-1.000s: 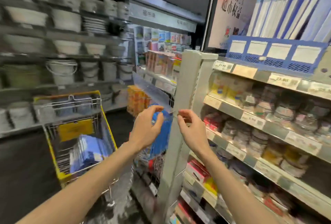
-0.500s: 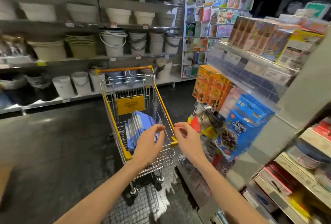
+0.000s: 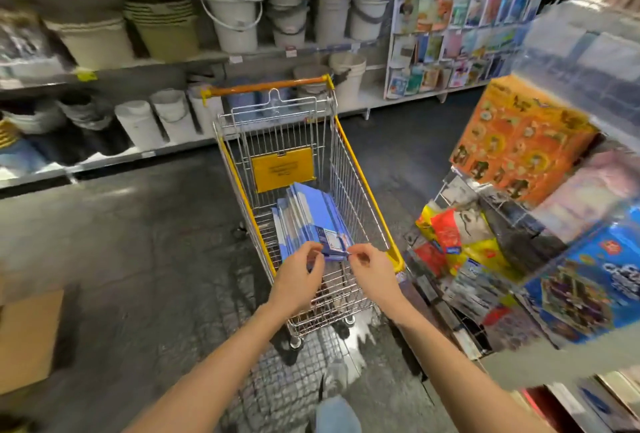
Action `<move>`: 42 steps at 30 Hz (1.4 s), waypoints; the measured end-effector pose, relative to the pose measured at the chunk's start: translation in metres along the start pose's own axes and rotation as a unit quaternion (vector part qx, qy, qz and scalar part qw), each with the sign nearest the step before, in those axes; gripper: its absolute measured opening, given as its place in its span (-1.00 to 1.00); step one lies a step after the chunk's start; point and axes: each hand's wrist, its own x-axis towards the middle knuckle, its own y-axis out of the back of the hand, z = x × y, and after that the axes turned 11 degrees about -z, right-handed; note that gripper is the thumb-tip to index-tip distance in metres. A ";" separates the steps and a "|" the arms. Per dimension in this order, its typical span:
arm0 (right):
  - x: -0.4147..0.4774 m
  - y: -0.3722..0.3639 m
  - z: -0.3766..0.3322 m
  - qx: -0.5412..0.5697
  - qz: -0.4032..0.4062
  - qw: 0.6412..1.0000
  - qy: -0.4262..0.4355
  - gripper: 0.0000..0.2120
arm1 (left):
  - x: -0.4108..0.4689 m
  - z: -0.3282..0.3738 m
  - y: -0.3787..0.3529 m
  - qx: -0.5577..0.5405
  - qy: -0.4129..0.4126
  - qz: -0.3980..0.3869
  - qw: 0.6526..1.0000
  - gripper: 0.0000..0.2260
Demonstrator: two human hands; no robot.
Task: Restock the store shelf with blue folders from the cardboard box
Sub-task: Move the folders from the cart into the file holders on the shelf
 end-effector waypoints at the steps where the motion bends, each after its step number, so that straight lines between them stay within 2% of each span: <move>1: 0.015 -0.002 0.004 0.004 -0.009 1.000 -0.009 -0.80 | 0.014 -0.007 0.001 0.003 0.014 -0.007 1.000 -0.80; 8: 0.126 -0.006 0.019 0.020 -0.088 0.993 -0.071 -0.77 | 0.112 -0.039 0.024 0.053 0.104 -0.057 0.992 -0.73; 15: 0.214 -0.005 0.024 0.024 -0.162 0.978 -0.126 -0.84 | 0.177 -0.061 0.038 0.030 0.174 -0.067 0.982 -0.67; 23: 0.293 -0.023 0.048 0.093 -0.165 0.959 -0.210 -0.87 | 0.262 -0.099 0.040 -0.013 0.231 -0.084 0.969 -0.64; 30: 0.344 -0.035 0.077 0.124 -0.081 0.947 -0.284 -0.85 | 0.348 -0.143 0.037 -0.042 0.269 -0.140 0.952 -0.60; 34: 0.375 -0.045 0.083 0.107 -0.058 0.943 -0.310 -0.80 | 0.392 -0.169 0.027 -0.088 0.308 -0.153 0.935 -0.50; 39: 0.407 -0.070 0.087 0.043 -0.098 0.948 -0.301 -0.80 | 0.422 -0.187 0.018 -0.125 0.352 -0.140 0.917 -0.43; 42: 0.419 -0.086 0.090 0.039 -0.111 0.944 -0.309 -0.81 | 0.431 -0.197 0.014 -0.150 0.372 -0.127 0.907 -0.47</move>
